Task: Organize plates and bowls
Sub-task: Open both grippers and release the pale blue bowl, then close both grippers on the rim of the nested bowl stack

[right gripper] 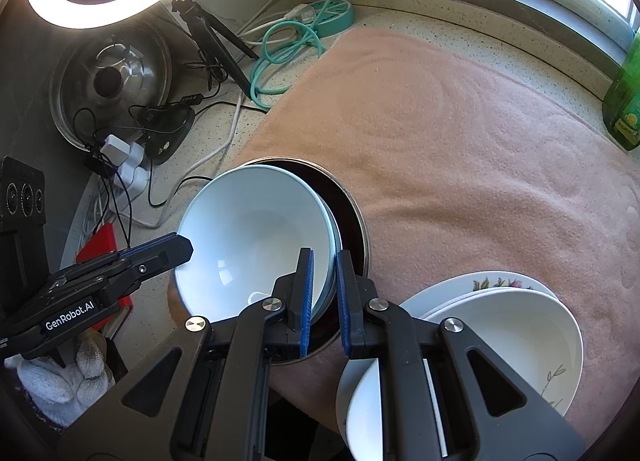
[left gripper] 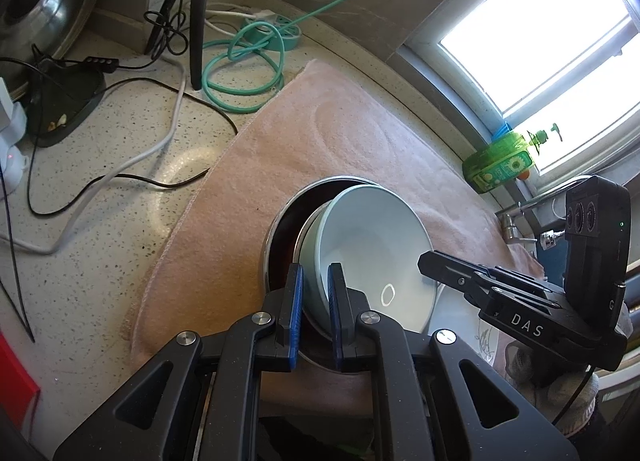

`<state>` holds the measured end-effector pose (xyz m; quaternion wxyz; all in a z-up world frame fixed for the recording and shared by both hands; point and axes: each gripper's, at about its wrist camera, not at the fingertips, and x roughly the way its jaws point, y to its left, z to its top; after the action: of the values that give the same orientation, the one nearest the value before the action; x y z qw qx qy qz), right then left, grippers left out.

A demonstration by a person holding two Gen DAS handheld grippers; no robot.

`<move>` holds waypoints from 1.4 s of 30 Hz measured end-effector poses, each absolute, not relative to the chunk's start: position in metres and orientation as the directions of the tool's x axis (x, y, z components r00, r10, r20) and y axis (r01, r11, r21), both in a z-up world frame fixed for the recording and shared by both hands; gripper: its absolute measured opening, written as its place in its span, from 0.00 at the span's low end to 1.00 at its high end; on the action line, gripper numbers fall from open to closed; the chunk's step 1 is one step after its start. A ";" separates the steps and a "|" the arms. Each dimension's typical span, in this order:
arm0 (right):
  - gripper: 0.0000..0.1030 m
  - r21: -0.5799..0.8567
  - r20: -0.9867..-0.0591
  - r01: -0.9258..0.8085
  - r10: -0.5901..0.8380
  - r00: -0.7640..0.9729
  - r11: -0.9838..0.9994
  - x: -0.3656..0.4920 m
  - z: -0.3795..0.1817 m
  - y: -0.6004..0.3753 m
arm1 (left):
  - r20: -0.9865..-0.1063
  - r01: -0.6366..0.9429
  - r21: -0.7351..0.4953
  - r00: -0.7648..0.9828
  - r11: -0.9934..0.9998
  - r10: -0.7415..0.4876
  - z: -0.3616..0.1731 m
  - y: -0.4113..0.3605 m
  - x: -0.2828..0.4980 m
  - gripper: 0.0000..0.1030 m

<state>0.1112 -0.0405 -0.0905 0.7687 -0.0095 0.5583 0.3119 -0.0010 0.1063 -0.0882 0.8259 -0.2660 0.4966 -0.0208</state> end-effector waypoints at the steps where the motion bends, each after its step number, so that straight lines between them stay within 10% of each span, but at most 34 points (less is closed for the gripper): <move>1: 0.14 0.335 -0.862 -0.490 0.472 0.185 0.805 0.111 -0.089 -0.041 | -0.808 -0.230 -0.462 0.506 0.857 -0.300 -0.088 0.107 -0.001 0.11; 4: 0.43 0.339 -0.853 -0.490 0.482 0.199 0.803 0.111 -0.086 -0.044 | -0.805 -0.237 -0.470 0.511 0.850 -0.303 -0.087 0.110 -0.001 0.11; 12: 0.74 0.359 -0.825 -0.485 0.514 0.235 0.798 0.113 -0.075 -0.053 | -0.798 -0.249 -0.472 0.529 0.846 -0.289 -0.082 0.117 -0.003 0.22; 19: 0.82 0.385 -0.819 -0.439 0.520 0.243 0.812 0.124 -0.075 -0.072 | -0.796 -0.270 -0.459 0.547 0.846 -0.258 -0.077 0.126 -0.007 0.40; 42: 0.82 0.483 -0.810 -0.326 0.556 0.186 0.812 0.141 -0.106 -0.112 | -0.820 -0.326 -0.461 0.512 0.825 -0.256 -0.100 0.131 -0.020 0.40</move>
<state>0.1411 -0.1121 -0.1064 0.7635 0.1011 0.5686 0.2891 -0.0199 0.1312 -0.0998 0.8180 -0.2947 0.4935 0.0214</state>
